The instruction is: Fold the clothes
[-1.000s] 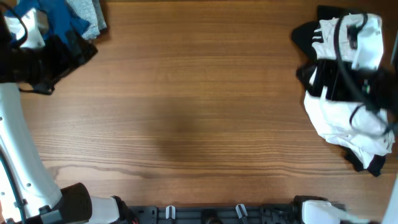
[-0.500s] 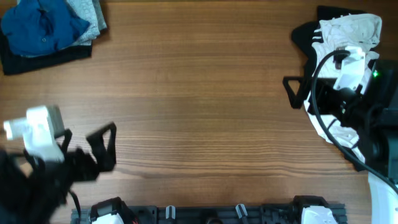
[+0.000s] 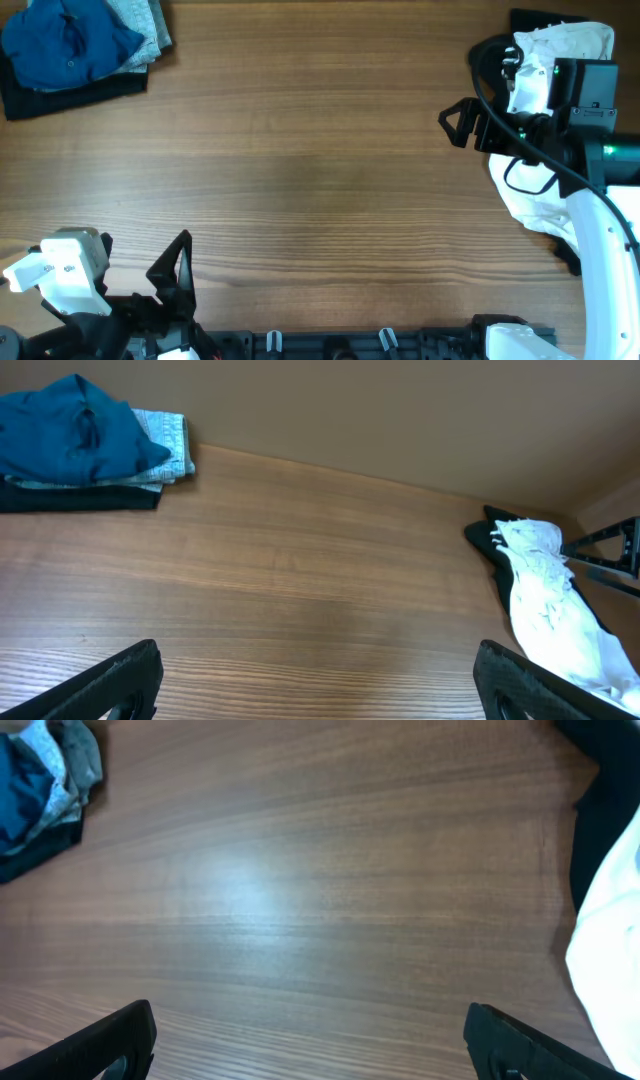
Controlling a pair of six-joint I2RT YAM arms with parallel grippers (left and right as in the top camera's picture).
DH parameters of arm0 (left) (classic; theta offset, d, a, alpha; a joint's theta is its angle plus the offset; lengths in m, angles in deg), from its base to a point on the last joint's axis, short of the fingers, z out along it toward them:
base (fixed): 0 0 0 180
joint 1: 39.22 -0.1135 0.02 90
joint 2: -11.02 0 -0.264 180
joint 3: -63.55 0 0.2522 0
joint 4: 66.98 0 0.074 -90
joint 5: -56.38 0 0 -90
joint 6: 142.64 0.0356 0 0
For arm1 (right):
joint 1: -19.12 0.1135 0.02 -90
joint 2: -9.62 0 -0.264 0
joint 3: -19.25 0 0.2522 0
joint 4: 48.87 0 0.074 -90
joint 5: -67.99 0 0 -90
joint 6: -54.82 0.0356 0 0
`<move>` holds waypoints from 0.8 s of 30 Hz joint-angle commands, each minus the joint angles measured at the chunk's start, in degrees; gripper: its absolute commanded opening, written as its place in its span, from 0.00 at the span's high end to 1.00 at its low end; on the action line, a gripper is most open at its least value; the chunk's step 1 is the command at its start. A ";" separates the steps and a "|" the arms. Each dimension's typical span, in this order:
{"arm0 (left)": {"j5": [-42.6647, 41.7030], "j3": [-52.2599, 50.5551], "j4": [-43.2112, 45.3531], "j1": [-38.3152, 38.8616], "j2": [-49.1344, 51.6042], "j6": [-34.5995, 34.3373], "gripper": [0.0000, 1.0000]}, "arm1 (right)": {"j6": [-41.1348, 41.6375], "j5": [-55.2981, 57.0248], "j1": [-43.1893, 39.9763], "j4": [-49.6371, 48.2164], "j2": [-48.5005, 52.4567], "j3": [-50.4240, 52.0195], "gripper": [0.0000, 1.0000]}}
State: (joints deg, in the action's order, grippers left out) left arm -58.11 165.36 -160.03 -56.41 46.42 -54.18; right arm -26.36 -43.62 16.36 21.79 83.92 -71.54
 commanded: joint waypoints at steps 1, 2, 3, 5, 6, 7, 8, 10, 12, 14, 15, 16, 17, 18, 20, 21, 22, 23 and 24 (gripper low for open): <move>0.52 -0.46 0.20 0.20 -0.04 1.16 0.00 | 0.42 -3.32 0.28 -1.09 -1.53 -0.22 0.00; 0.52 -0.46 0.20 0.20 -0.04 1.16 0.00 | 0.44 -4.63 0.28 -1.49 -1.92 -0.22 0.00; 0.52 -0.46 0.20 0.20 -0.04 1.16 0.00 | 0.48 -6.25 0.28 -2.08 -2.25 -0.22 0.00; 0.52 -0.46 0.20 0.20 -0.04 1.16 0.00 | 3.89 -10.01 0.28 -4.55 -2.69 -0.22 0.00; 0.52 -0.46 0.17 0.20 -0.04 1.16 0.00 | 5.95 -11.69 0.28 -5.29 -2.69 -0.22 0.00; 0.52 -0.46 0.17 0.20 -0.04 1.16 0.00 | 7.80 -13.64 0.28 -5.46 -2.71 -0.22 0.00; 0.52 -0.46 0.17 0.20 -0.04 1.16 0.00 | 9.46 -15.58 0.28 -5.44 -2.75 -0.22 0.00; 0.52 -0.46 0.17 0.20 -0.04 1.16 0.00 | 11.45 -18.93 0.31 -5.38 -2.75 -0.22 0.00; 0.52 -0.46 0.17 0.20 -0.04 1.16 0.00 | 14.88 -21.05 0.31 -5.16 -2.73 -0.22 0.00; 0.52 -0.46 0.17 0.20 -0.04 1.16 0.00 | 13.81 -18.73 0.28 -5.20 -2.73 -0.20 0.00; 0.52 -0.46 0.17 0.20 -0.04 1.16 0.00 | 12.20 -18.71 0.28 -5.22 -2.75 -0.22 0.00; 0.52 -0.46 0.15 0.20 -0.04 1.16 0.00 | 10.67 -18.64 0.28 -5.20 -2.73 -0.20 0.00; 0.52 -0.46 0.15 0.20 -0.04 1.16 0.00 | 9.25 -18.21 0.28 -5.44 -2.73 -0.20 0.00; 0.52 -0.46 0.15 0.20 -0.04 1.16 0.00 | 9.03 -17.00 0.28 -5.53 -2.82 -0.22 0.00; 0.52 -0.46 -0.09 0.20 -0.04 1.16 0.00 | 9.31 -12.76 0.28 -4.50 -3.56 -0.20 0.00; 0.52 -0.46 -0.48 0.20 -0.04 1.16 0.00 | 9.35 -10.93 0.28 -3.56 -4.15 -0.20 0.00; 0.52 -0.46 -1.20 0.20 -0.04 1.16 0.00 | 9.38 -8.98 0.28 -2.62 -5.18 -0.20 0.00; 0.52 -0.46 -1.88 0.20 -0.04 1.16 0.00 | 9.31 -7.39 0.28 -2.21 -6.25 -0.20 0.00; 0.52 -0.46 -2.32 0.20 -0.04 1.16 0.00 | 9.16 -5.95 0.28 -2.27 -7.72 -0.20 0.00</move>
State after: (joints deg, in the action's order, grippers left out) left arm -57.91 165.27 -161.21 -56.41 46.42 -54.18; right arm -15.93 -56.01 16.36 19.13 80.73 -71.54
